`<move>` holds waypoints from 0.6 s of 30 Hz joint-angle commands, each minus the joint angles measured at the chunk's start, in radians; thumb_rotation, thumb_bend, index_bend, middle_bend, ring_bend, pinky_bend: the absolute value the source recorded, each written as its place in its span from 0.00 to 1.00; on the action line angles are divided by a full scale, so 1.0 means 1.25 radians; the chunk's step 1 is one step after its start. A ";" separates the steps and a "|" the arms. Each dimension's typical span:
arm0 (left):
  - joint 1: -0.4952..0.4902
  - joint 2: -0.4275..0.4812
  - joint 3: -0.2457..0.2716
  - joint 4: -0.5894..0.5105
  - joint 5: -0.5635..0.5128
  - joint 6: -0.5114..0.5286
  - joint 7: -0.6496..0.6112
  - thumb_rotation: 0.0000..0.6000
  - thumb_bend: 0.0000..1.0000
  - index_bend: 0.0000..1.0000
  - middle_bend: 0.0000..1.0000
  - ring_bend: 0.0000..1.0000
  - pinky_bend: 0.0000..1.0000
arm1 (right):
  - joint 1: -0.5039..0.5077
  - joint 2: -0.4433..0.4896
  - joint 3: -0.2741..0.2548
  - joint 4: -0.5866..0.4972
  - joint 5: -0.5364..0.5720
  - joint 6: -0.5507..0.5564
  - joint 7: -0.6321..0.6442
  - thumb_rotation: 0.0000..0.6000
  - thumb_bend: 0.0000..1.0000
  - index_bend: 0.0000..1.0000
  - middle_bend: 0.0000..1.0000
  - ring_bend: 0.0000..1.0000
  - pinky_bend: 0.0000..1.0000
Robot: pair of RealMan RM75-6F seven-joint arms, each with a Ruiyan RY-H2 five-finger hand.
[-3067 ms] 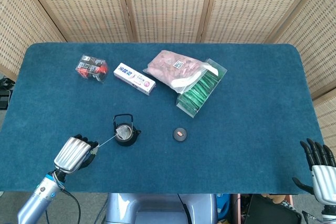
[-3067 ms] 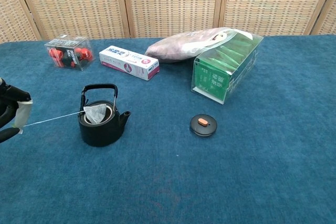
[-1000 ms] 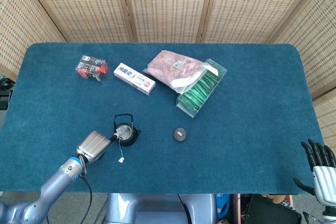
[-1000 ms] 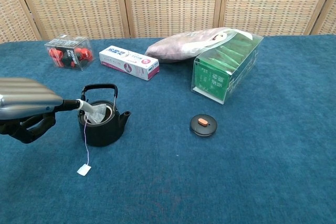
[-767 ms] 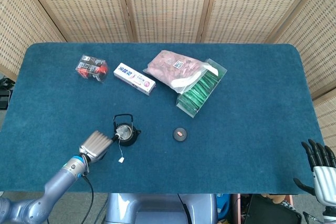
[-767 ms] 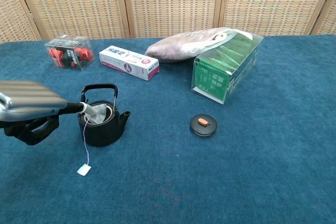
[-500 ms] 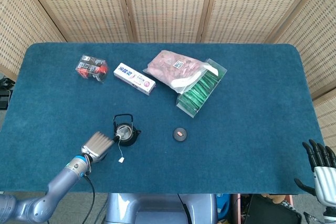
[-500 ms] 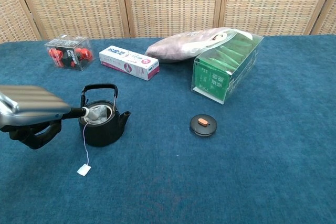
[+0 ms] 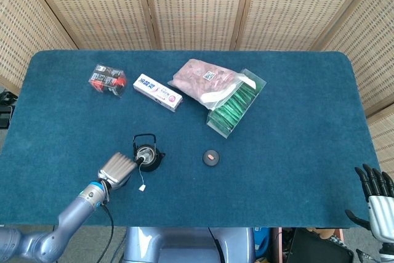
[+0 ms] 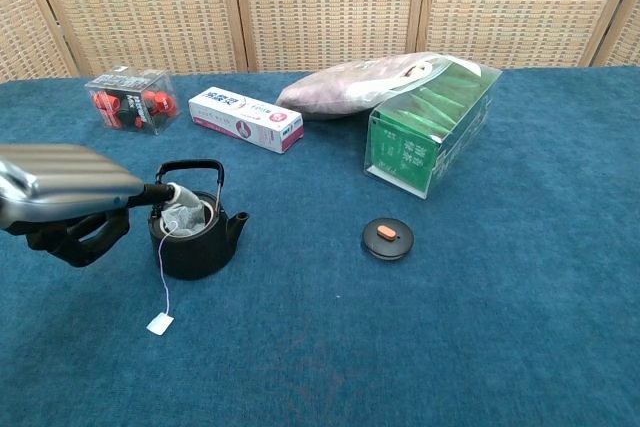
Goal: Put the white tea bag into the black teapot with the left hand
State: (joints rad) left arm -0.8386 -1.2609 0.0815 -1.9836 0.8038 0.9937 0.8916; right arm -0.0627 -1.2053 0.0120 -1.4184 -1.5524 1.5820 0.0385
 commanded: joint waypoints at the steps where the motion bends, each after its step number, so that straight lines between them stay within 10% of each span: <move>1: 0.034 0.034 0.011 -0.034 0.094 0.040 -0.052 1.00 1.00 0.00 0.77 0.67 0.52 | 0.000 0.000 0.000 0.000 0.000 0.000 0.001 1.00 0.07 0.09 0.12 0.00 0.08; 18: 0.241 0.100 0.070 0.008 0.400 0.269 -0.263 1.00 0.99 0.00 0.68 0.61 0.49 | 0.004 -0.003 0.002 0.012 -0.006 0.002 0.015 1.00 0.07 0.09 0.12 0.00 0.08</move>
State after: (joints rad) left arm -0.5900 -1.1472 0.1541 -2.0085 1.2595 1.2755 0.6160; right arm -0.0578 -1.2084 0.0150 -1.4037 -1.5597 1.5845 0.0578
